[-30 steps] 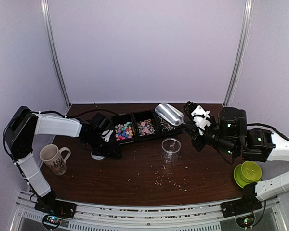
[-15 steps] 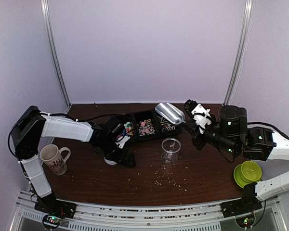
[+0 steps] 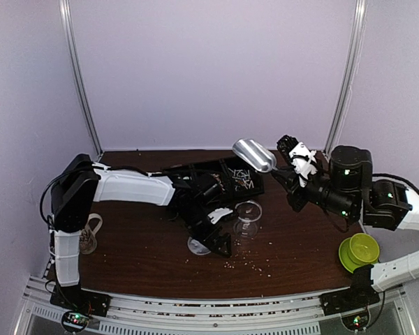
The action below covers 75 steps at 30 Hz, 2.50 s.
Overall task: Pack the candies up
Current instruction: Move the box lid to the center of the board, then pick up the plate from the center of the board.
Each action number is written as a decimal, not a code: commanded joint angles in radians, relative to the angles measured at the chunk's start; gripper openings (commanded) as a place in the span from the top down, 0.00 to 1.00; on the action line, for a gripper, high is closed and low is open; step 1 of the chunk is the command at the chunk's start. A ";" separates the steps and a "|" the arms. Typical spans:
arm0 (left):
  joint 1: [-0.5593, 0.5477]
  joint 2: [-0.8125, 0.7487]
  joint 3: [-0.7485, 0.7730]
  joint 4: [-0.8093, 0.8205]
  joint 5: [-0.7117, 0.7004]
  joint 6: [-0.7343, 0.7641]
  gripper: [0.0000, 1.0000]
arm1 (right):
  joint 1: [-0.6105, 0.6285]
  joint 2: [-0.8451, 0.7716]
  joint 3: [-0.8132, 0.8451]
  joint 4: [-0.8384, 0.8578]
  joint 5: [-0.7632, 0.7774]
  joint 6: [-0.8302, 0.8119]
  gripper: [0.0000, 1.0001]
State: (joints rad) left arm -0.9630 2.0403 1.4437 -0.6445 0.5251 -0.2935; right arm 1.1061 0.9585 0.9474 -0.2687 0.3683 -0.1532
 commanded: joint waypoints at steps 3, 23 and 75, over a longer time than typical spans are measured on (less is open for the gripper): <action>-0.043 0.121 0.195 -0.077 0.075 0.064 0.02 | -0.008 -0.042 0.031 -0.016 0.042 0.008 1.00; 0.234 -0.231 0.301 -0.201 -0.146 0.136 0.02 | -0.026 -0.007 0.074 -0.036 0.080 0.019 1.00; 0.573 0.360 0.736 -0.174 -0.280 0.690 0.43 | -0.028 -0.033 -0.013 -0.050 -0.077 0.115 1.00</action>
State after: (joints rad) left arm -0.3962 2.3825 2.1670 -0.8085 0.2245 0.3771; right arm 1.0859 0.9447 0.9417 -0.3271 0.3058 -0.0521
